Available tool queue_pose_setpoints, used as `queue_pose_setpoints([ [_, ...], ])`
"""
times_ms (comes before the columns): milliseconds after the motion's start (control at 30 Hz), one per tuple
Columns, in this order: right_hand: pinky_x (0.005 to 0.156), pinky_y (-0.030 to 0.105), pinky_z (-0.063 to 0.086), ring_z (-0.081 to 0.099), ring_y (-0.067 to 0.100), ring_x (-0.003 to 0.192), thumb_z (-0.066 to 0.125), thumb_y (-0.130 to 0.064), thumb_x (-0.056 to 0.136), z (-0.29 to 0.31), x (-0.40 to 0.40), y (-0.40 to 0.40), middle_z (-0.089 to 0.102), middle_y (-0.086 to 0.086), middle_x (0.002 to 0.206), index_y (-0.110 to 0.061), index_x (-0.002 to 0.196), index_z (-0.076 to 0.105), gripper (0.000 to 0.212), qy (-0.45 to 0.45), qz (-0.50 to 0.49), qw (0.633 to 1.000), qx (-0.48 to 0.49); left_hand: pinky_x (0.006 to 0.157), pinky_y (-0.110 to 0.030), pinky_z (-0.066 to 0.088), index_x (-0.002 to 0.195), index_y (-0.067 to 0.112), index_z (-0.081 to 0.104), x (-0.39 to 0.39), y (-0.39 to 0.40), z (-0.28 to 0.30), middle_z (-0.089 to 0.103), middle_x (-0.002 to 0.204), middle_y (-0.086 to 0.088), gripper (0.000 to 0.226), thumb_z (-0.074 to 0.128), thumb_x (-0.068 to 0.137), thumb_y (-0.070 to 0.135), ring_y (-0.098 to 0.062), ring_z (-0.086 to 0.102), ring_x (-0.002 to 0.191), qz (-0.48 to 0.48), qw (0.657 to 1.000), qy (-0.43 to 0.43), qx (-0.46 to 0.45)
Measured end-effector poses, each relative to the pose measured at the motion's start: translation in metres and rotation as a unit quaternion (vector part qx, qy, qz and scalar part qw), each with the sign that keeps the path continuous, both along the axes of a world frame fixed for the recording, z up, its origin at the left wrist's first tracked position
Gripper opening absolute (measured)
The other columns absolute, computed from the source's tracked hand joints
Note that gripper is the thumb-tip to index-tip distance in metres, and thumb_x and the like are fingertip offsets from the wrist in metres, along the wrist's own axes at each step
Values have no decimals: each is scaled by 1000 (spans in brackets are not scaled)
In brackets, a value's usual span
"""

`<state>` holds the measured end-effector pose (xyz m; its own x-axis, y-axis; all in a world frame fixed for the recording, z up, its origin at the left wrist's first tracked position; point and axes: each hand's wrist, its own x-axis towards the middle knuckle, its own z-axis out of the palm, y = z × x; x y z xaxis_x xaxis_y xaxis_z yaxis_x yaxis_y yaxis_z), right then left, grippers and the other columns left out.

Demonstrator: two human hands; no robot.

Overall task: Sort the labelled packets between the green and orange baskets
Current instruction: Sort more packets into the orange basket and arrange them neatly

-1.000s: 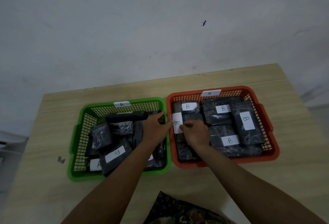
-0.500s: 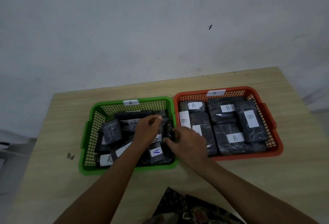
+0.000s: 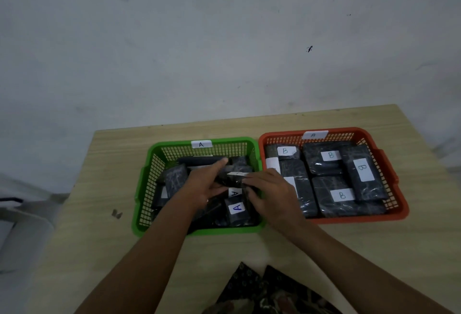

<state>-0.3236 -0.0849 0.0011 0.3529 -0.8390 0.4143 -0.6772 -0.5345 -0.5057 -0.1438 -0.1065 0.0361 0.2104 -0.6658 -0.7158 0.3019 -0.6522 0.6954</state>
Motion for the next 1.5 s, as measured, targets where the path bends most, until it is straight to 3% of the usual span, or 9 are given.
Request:
queue_pose_setpoints([
  [200, 100, 17, 43, 54, 4, 117, 74, -21, 84, 13, -14, -8, 63, -6, 122, -16, 117, 70, 34, -152, -15, 985, 75, 85, -36, 57, 117, 6, 64, 7, 5, -9, 68, 113, -16, 35, 67, 84, -3, -27, 68, 101, 4, 996, 47, -78],
  [333, 86, 20, 49, 61, 6, 112, 71, -32, 87, 34, -26, -22, 66, -7, 120, -24, 125, 65, 39, -345, -107, 838, 408, 83, -39, 59, 115, 7, 65, -9, 9, -7, 67, 116, -12, 36, 64, 83, -9, -25, 70, 97, -16, 986, 73, -146],
  [433, 72, 23, 55, 69, 12, 100, 75, -30, 84, 34, -48, -31, 72, -1, 114, -27, 122, 67, 39, -326, -57, 776, 537, 89, -46, 56, 119, 4, 63, -30, 8, -5, 68, 116, -15, 38, 62, 84, -11, -30, 69, 100, -28, 983, 87, -161],
  [600, 88, 43, 58, 71, 21, 99, 80, -23, 79, 14, -86, -32, 75, 1, 107, -24, 112, 71, 34, -301, -82, 782, 540, 95, -37, 52, 121, 15, 64, -72, 2, -15, 64, 129, -9, 38, 71, 85, 6, -23, 63, 113, -73, 985, -46, -148],
  [800, 84, 46, 58, 68, 24, 99, 78, -19, 81, -16, -126, -38, 70, 6, 109, -15, 110, 62, 33, -370, -235, 757, 484, 107, -31, 37, 144, 13, 42, -108, -2, -26, 46, 147, -4, 58, 62, 93, 32, -22, 43, 135, -162, 922, -319, -146],
  [867, 88, 47, 57, 66, 22, 99, 78, -21, 81, -24, -128, -45, 68, 4, 109, -16, 109, 59, 34, -356, -265, 764, 468, 94, -21, 34, 141, 8, 46, -116, -5, -31, 52, 139, -6, 51, 60, 95, 27, -23, 47, 129, -172, 910, -350, -140],
  [1033, 95, 36, 49, 58, 14, 106, 74, -26, 85, -31, -107, -59, 60, -9, 112, -24, 118, 56, 38, -330, -276, 801, 417, 88, -30, 51, 125, 10, 61, -120, -13, -50, 69, 114, -4, 37, 62, 92, 26, -21, 64, 102, -170, 890, -403, -132],
  [1200, 95, 30, 45, 55, 15, 114, 65, -28, 92, -31, -88, -71, 59, -1, 128, -25, 136, 54, 46, -282, -254, 832, 406, 76, -15, 51, 113, 13, 68, -121, -11, -47, 70, 100, 7, 22, 63, 92, 17, -2, 59, 80, -150, 879, -416, -179],
  [1500, 82, 28, 48, 63, 17, 97, 59, -29, 94, -36, -91, -62, 71, 0, 109, -22, 119, 67, 27, -99, -202, 910, 349, 101, -27, 44, 140, 8, 49, -104, -13, -46, 62, 131, -5, 58, 67, 90, 30, -20, 60, 117, -207, 888, -380, -155],
])
